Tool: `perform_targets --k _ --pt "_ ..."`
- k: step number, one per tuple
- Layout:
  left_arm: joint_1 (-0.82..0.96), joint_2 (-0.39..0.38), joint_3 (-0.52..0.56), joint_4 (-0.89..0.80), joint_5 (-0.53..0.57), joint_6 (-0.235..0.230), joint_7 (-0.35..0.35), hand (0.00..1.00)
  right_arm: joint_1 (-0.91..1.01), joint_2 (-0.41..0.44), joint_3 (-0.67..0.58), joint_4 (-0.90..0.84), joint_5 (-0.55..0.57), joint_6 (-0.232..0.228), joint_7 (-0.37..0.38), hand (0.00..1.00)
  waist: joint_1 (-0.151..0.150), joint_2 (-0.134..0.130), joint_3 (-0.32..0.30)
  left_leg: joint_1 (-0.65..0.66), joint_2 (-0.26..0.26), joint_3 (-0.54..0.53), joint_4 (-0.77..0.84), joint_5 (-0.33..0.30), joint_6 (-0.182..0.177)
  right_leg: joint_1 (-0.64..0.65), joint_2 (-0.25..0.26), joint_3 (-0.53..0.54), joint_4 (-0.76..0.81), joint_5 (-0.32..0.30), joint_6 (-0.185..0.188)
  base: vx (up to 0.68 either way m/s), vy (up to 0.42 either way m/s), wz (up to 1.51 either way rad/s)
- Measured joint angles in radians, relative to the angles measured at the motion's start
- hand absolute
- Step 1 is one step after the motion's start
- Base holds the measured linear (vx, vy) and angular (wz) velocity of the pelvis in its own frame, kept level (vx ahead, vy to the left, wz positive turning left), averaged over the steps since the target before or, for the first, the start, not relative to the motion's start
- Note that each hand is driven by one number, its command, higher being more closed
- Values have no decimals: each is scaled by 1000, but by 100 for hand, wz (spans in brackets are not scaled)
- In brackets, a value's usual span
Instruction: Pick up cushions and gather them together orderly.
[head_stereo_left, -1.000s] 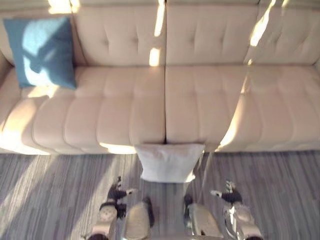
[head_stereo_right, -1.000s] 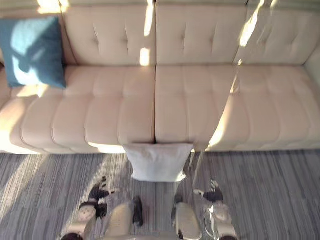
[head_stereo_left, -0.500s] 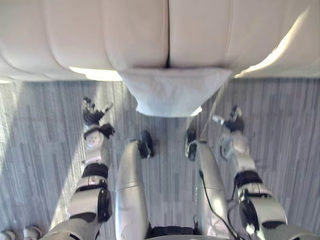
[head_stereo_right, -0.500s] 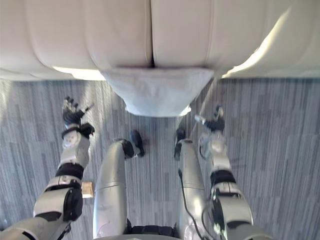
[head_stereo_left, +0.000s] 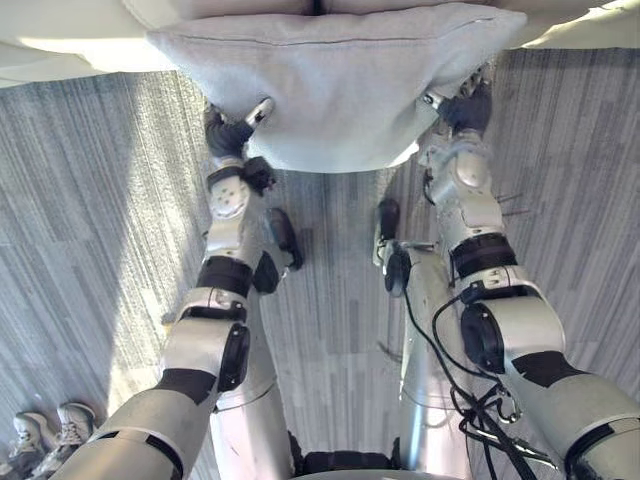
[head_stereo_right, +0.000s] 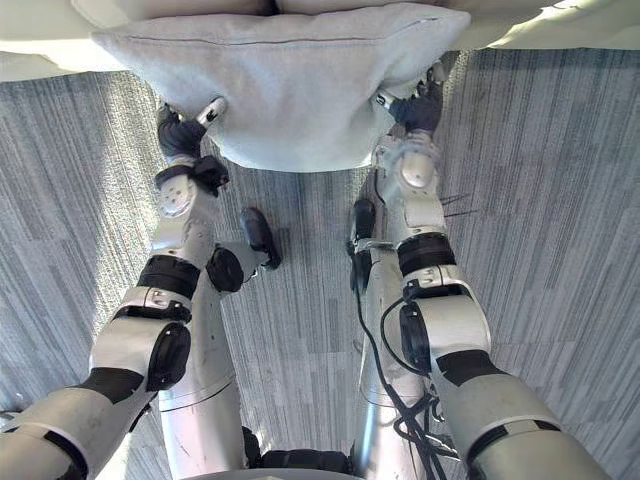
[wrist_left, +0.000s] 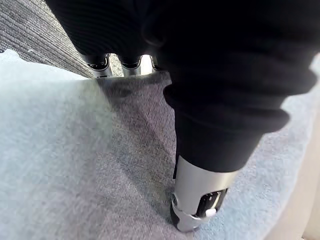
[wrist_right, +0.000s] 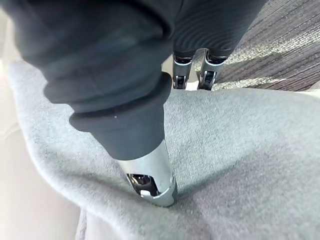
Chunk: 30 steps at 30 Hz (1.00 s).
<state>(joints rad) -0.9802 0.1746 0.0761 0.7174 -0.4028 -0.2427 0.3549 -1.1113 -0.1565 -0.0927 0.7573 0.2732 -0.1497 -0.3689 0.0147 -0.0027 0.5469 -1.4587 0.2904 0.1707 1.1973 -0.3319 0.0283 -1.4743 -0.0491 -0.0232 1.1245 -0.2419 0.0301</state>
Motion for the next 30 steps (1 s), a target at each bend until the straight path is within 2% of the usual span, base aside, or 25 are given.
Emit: perform_targets --k 2,7,10,11,15,16,17,20,24,26,30 --pt "1 30 -38 -8 26 6 21 100 23 -11 45 -49 1 0 -1 100 1 0 0 2 6 0 4 0 0 1 -2 -10 9 0 -1 0 0 0" --pt "60 45 -79 -101 71 21 42 100 136 -16 95 -195 0 -1 -1 100 -3 0 -1 46 7 0 0 0 0 45 -2 -13 3 0 -1 -16 9 0" --pt "158 40 -117 -222 107 21 48 100 256 -1 104 -314 -3 -10 -1 100 -5 1 -2 159 7 1 -41 3 -7 164 1 -21 -48 6 -11 -61 7 0" --pt "216 30 -126 -286 129 17 48 100 329 12 113 -374 -9 -35 0 100 -5 -1 -3 243 7 4 -79 3 -13 253 2 -28 -91 8 -14 -63 -15 2" --pt "404 -8 -157 -447 150 -9 60 100 545 54 143 -564 -28 -72 2 100 -1 0 -13 483 1 33 -191 5 -25 488 -4 -42 -205 10 -16 6 -52 5" --pt "491 -31 -173 -491 153 -19 61 100 634 75 155 -614 -49 -79 4 100 -2 1 -49 549 -7 36 -232 6 -26 557 -5 -47 -245 9 -15 135 -52 14" --pt "585 -54 -201 -520 161 -30 60 100 735 82 173 -660 -53 -87 8 100 -2 1 -126 586 -16 38 -273 9 -31 599 -8 -54 -286 9 -15 148 -32 14" --pt "754 -81 -228 -591 173 -38 54 100 903 84 197 -771 -89 -95 52 100 -1 0 -162 774 -31 51 -359 13 -36 788 -14 -68 -375 9 -14 189 8 12" --pt "960 -76 -245 -610 180 -44 11 100 1076 79 255 -842 -120 -128 136 100 -3 -5 -283 951 -71 76 -507 26 -50 957 -26 -66 -510 16 1 239 44 6" --pt "1009 -64 -247 -610 180 -46 -10 100 1100 66 260 -835 -120 -128 170 100 -4 -9 -305 1006 -98 82 -577 47 -50 1005 -36 -62 -568 28 15 142 16 5" --pt "1058 -44 -253 -610 195 -46 -26 100 1100 36 261 -772 -119 -128 207 100 -4 -7 -317 1095 -117 97 -665 69 -49 1099 -31 -55 -682 73 19 121 29 -7"
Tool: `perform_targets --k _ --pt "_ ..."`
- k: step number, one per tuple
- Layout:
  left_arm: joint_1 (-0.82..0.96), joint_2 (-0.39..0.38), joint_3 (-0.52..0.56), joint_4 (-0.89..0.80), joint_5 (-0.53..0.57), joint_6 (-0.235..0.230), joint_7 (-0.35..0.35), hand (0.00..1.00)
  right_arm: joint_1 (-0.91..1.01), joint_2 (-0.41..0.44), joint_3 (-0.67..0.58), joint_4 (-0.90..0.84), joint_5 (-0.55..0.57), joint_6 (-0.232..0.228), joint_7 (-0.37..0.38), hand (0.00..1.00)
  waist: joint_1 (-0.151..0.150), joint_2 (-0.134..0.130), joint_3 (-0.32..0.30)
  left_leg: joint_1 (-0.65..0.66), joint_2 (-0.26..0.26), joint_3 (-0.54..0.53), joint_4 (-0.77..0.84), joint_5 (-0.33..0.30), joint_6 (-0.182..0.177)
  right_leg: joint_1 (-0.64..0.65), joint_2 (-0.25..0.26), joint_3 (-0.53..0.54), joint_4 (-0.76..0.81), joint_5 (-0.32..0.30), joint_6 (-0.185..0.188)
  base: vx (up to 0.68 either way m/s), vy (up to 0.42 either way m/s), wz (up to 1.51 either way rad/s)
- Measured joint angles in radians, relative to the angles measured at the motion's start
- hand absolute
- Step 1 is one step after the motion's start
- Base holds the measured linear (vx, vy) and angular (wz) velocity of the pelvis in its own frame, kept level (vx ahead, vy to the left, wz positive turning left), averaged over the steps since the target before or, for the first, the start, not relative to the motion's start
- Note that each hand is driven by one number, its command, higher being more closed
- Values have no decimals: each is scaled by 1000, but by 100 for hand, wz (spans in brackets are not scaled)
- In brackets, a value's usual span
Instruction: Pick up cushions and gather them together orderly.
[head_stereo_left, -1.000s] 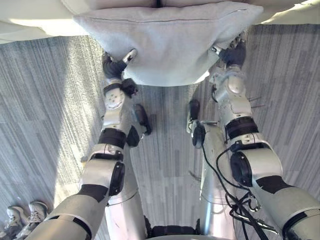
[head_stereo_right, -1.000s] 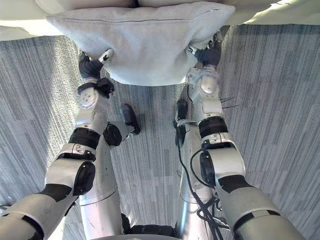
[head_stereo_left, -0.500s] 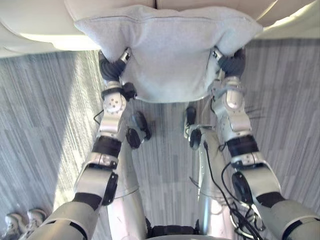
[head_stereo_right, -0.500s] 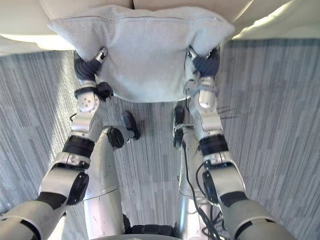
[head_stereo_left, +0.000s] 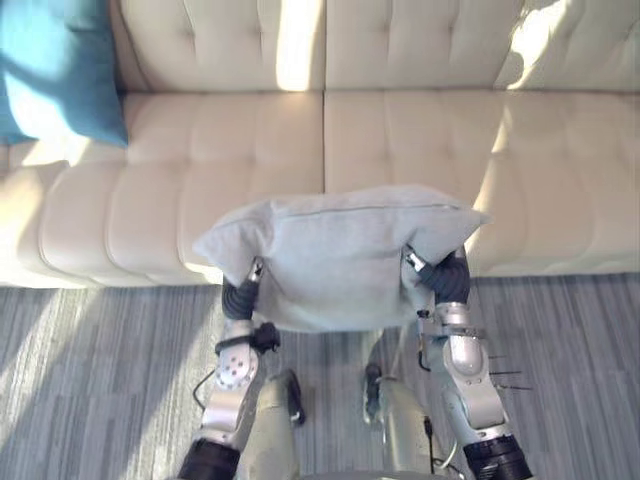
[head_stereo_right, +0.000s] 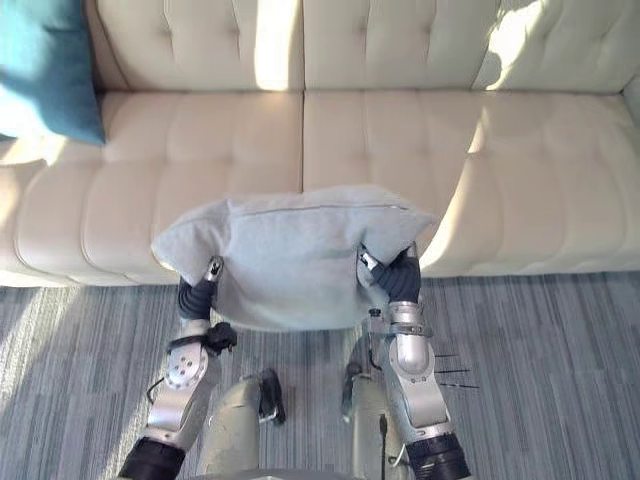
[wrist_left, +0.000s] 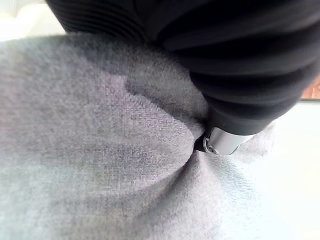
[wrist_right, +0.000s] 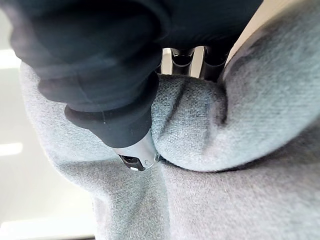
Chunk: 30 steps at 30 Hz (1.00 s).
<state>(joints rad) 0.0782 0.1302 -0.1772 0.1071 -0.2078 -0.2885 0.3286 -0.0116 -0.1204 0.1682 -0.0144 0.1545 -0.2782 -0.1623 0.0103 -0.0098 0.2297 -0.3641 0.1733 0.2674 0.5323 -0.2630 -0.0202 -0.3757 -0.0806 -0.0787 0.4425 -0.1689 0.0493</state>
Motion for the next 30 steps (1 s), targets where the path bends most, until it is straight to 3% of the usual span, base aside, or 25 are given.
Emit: perform_targets --k 3,6,10,11,13,16,17,18,19,21,22,24,26,28,30 --pt "24 14 -7 -2 17 0 -4 100 -2 -15 7 16 0 2 14 100 3 -6 -9 47 -4 12 -20 -5 4 44 6 27 -43 16 7 116 85 -27" --pt "50 14 -9 -7 24 1 -21 100 -32 -18 11 47 0 2 14 100 0 -7 -10 92 -17 35 -20 -46 16 43 -1 55 17 11 15 44 91 -31" --pt "95 18 -21 -34 29 7 -37 100 -32 -36 12 89 -2 2 14 100 -18 -21 -10 185 -48 25 12 -129 51 -16 -54 55 320 10 35 46 69 8" --pt "99 28 -23 -41 32 8 -39 100 -31 -43 12 94 -6 2 14 100 -31 -25 -12 209 -60 11 7 -139 66 -57 -67 38 382 -1 8 118 27 29" --pt "96 49 -24 -42 32 8 -39 100 -31 -45 20 95 -8 2 14 100 -31 -27 -14 224 -61 2 -19 -143 60 -91 -68 2 271 -19 6 179 -6 23" --pt "96 56 -31 -40 32 9 -41 100 -26 -51 17 118 -8 6 15 100 -50 -28 -16 255 -71 -29 -68 -145 41 -110 -51 -35 -29 66 19 280 -57 35" --pt "96 60 -43 -40 32 10 -41 100 -13 -56 9 118 -7 12 16 100 -56 -32 -19 271 -78 -41 -75 -153 19 -108 -42 -26 -111 120 20 328 -105 60" --pt "95 67 -69 -36 32 10 -45 100 15 -66 -5 117 -7 13 17 100 -64 -35 -24 298 -87 -73 -71 -171 -20 -92 -37 7 -140 237 3 452 -171 66" --pt "96 58 -99 -26 32 18 -46 100 34 -79 -16 120 -7 22 17 100 -68 7 -30 323 -59 -103 -90 -179 -42 -91 -16 -6 -90 242 -15 587 -189 53" --pt "82 57 -108 -14 45 20 -70 100 50 -84 -46 119 -7 27 23 100 -74 29 -44 299 -32 -150 -47 -115 -140 -85 -2 -50 -63 199 -45 598 -175 30" --pt "67 51 -108 -5 49 21 -82 100 51 -88 -56 119 -7 27 28 100 -75 29 -44 260 -24 -173 33 -69 -160 -66 1 -63 -75 193 -55 465 -151 25" --pt "35 38 -108 33 54 23 -104 100 56 -98 -76 118 -7 27 29 100 -72 29 -43 172 0 -181 218 38 -158 6 6 -72 -139 189 -59 399 -104 16" --pt "6 35 -127 68 58 24 -121 100 73 -99 -103 100 -6 22 29 100 -61 30 -42 81 52 -126 381 6 -113 132 6 -84 -242 189 -59 365 -14 11" --pt "-7 35 -126 68 63 23 -143 100 72 -98 -123 73 -6 18 28 100 -48 30 -42 16 61 -92 322 -19 -72 170 -9 -85 -281 190 -58 238 94 2" --pt "-25 42 -125 68 63 24 -149 100 57 -99 -125 71 -7 12 25 100 -48 32 -41 -23 48 -85 104 -6 -70 168 -29 -84 -293 199 -41 160 189 -10"
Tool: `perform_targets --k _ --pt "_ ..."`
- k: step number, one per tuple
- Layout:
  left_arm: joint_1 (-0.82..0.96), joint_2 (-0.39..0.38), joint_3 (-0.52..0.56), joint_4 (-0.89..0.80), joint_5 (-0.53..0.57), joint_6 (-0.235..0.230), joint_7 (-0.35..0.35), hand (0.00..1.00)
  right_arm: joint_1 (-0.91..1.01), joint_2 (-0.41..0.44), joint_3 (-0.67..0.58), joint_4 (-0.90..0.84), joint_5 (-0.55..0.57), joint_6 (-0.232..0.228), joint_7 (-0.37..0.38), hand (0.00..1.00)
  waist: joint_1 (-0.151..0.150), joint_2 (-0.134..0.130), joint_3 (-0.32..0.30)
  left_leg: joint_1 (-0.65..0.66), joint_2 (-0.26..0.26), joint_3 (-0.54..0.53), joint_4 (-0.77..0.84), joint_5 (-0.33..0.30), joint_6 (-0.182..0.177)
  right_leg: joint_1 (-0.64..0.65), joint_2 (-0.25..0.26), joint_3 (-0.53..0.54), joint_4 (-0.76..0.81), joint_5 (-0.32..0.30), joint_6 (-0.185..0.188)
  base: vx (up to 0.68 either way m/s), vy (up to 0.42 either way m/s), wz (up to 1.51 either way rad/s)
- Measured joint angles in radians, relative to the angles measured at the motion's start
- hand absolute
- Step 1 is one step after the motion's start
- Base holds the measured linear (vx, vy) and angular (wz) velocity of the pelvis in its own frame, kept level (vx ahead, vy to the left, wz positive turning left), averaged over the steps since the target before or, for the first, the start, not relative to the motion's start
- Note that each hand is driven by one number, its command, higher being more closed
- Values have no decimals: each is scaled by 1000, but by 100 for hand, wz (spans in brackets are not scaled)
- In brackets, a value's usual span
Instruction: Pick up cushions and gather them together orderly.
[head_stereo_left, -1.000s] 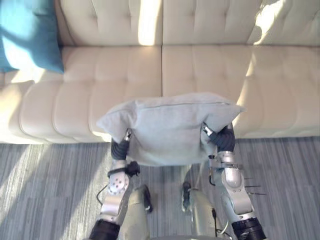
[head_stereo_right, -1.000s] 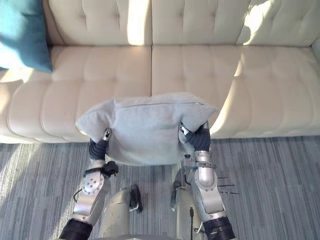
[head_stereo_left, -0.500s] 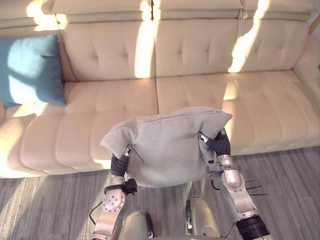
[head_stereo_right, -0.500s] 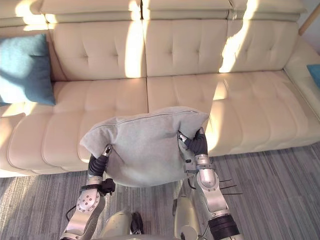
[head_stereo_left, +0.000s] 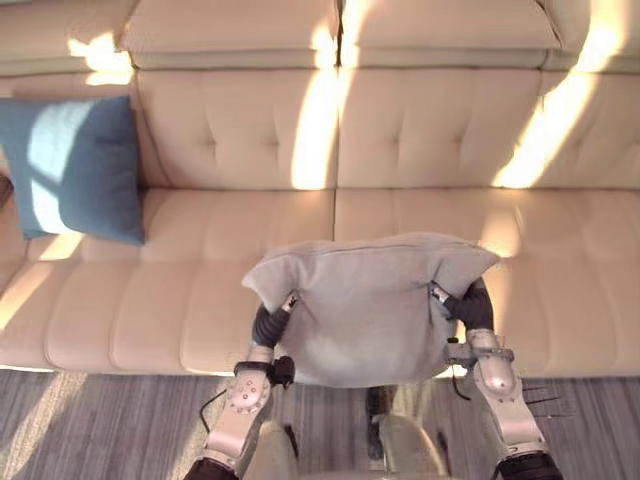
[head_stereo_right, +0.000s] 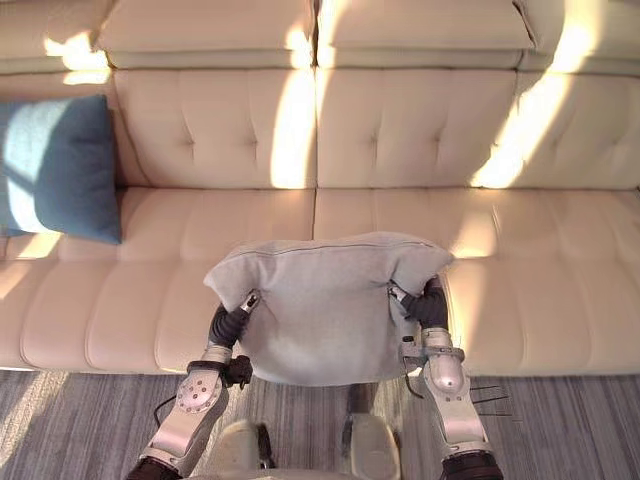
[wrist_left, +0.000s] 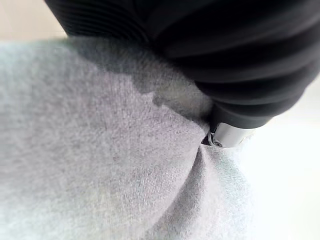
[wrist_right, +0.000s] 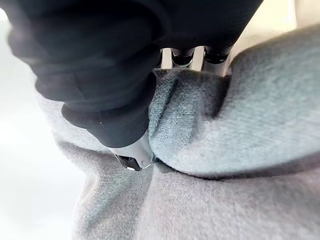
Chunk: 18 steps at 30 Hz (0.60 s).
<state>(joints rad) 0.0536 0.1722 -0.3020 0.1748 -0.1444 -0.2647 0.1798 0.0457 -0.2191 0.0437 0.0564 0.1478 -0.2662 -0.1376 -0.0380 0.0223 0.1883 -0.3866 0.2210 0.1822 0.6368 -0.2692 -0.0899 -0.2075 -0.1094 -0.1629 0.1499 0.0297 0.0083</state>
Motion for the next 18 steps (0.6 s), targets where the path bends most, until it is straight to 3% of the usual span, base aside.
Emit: perform_targets --k 1,2,5,8,14,18 --pt "-1 -6 -1 -3 0 0 0 100 -11 -7 1 -1 -1 0 -9 100 1 33 -5 8 -4 -21 -204 156 -9 1 16 9 -2 -3 31 126 261 -28" --pt "-8 6 -2 -3 1 1 0 100 -16 3 0 18 -1 1 -16 100 2 37 -9 7 -9 -37 -239 178 10 4 19 35 -7 -27 70 118 264 -23" --pt "-19 27 0 -5 1 4 3 100 -20 45 -2 37 -2 7 -17 100 4 17 -8 12 -66 -4 -253 174 32 -10 -35 88 -15 -20 86 87 231 1" --pt "-38 53 6 -19 2 4 14 100 -83 58 4 77 -15 16 -28 100 28 9 -5 13 -74 48 -246 159 54 -37 -47 162 -19 -8 103 19 169 -38" --pt "-143 53 40 -19 40 4 70 100 -243 75 8 85 -45 29 -87 100 27 -7 6 0 -72 78 -256 159 58 -76 -38 209 -33 6 120 -61 24 -26" --pt "-421 87 86 24 44 5 170 100 -567 54 0 175 -77 29 -184 100 21 -25 63 -60 -67 85 -281 201 68 -153 -28 223 -32 44 115 -126 -46 -9"
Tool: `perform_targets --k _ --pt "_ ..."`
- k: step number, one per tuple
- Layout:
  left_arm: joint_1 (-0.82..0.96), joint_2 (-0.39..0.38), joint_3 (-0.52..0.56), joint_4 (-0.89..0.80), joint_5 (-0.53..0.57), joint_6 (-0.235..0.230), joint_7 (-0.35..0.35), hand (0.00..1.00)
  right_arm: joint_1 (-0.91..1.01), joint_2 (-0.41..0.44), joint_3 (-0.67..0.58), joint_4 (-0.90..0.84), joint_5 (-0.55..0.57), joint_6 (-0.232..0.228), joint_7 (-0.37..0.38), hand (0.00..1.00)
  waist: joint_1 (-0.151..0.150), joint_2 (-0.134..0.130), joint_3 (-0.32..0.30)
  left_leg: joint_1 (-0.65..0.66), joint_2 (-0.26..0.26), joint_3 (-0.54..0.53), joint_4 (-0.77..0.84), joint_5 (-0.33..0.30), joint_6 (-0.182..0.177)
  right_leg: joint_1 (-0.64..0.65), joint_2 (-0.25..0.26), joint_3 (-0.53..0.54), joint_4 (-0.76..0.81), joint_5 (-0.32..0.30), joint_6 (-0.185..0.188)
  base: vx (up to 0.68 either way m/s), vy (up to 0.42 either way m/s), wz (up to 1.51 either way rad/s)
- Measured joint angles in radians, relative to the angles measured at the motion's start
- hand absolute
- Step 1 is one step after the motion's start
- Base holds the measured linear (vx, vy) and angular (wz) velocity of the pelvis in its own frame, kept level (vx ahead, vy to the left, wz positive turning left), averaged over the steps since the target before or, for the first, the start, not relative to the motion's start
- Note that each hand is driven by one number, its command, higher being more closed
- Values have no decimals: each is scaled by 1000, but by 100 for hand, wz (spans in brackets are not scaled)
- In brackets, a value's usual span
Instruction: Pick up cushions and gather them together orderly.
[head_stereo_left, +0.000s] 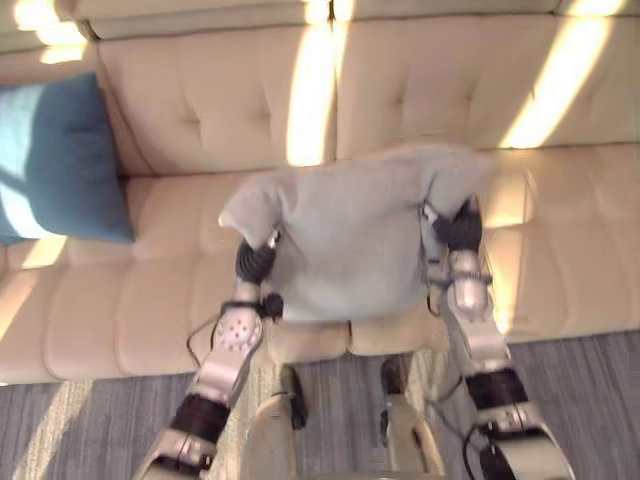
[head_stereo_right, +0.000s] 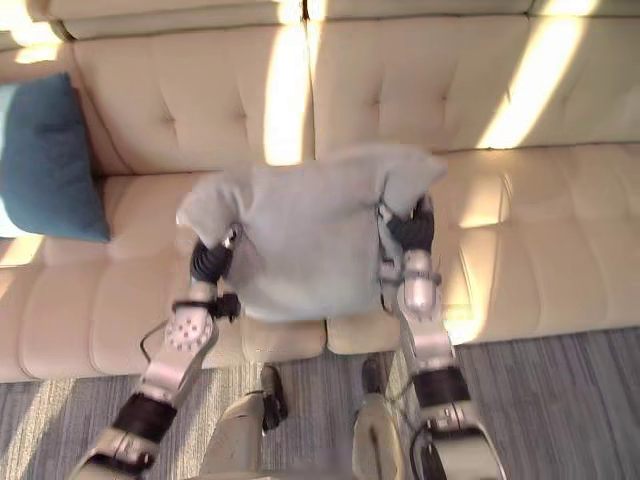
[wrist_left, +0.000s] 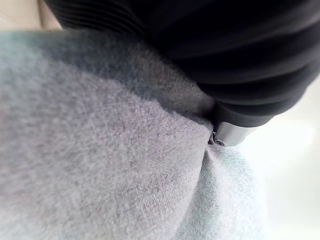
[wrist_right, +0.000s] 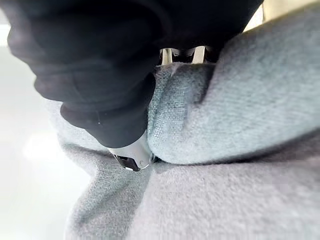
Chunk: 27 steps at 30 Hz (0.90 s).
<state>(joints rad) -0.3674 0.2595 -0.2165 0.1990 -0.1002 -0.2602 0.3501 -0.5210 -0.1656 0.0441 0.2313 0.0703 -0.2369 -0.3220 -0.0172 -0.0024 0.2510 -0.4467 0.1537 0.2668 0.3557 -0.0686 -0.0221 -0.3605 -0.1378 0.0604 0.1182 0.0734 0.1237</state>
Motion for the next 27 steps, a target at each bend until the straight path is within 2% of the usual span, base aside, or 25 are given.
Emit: perform_targets --k 3,4,8,11,18,19,22,27 --pt "-166 16 39 50 8 1 58 100 -173 -8 -10 60 -6 0 -37 100 3 2 42 -28 -6 -8 -23 37 3 -34 1 -4 0 22 5 -96 -40 13" --pt "-276 31 56 94 16 1 92 100 -276 -14 -32 103 -27 3 -55 100 4 2 71 -40 -14 -20 -49 69 4 -52 0 -14 2 29 0 -71 -48 23" --pt "-544 67 90 217 36 2 163 100 -509 -27 -82 205 -50 12 -102 100 7 4 139 -71 -24 -40 -111 130 3 -97 -1 -33 4 43 -6 -54 -50 21" --pt "-705 79 116 300 54 4 205 100 -662 -31 -115 278 -75 13 -143 100 9 5 159 -105 -37 -44 -178 181 2 -157 -4 -37 6 53 -11 -43 -43 12" --pt "-985 81 141 528 51 11 227 100 -893 -85 -122 450 -80 13 -184 100 2 32 213 -191 -52 -80 -292 273 -6 -279 -8 -83 22 58 -14 -28 -46 16" --pt "-1000 81 141 550 51 10 226 0 -917 -92 -121 480 -80 13 -185 0 2 34 224 -204 -52 -83 -299 278 -10 -295 -8 -84 23 58 -14 -8 -35 4" --pt "-1036 82 141 609 32 9 217 0 -963 -130 -117 545 -80 17 -186 0 3 45 247 -237 -54 -92 -321 297 -13 -337 -7 -87 28 58 -14 -1 -25 5" --pt "-1082 81 171 615 10 -29 218 0 -1012 -187 -116 543 -80 11 -203 0 7 49 250 -291 -52 -92 -320 301 -16 -404 -6 -85 55 58 -14 1 -6 0"
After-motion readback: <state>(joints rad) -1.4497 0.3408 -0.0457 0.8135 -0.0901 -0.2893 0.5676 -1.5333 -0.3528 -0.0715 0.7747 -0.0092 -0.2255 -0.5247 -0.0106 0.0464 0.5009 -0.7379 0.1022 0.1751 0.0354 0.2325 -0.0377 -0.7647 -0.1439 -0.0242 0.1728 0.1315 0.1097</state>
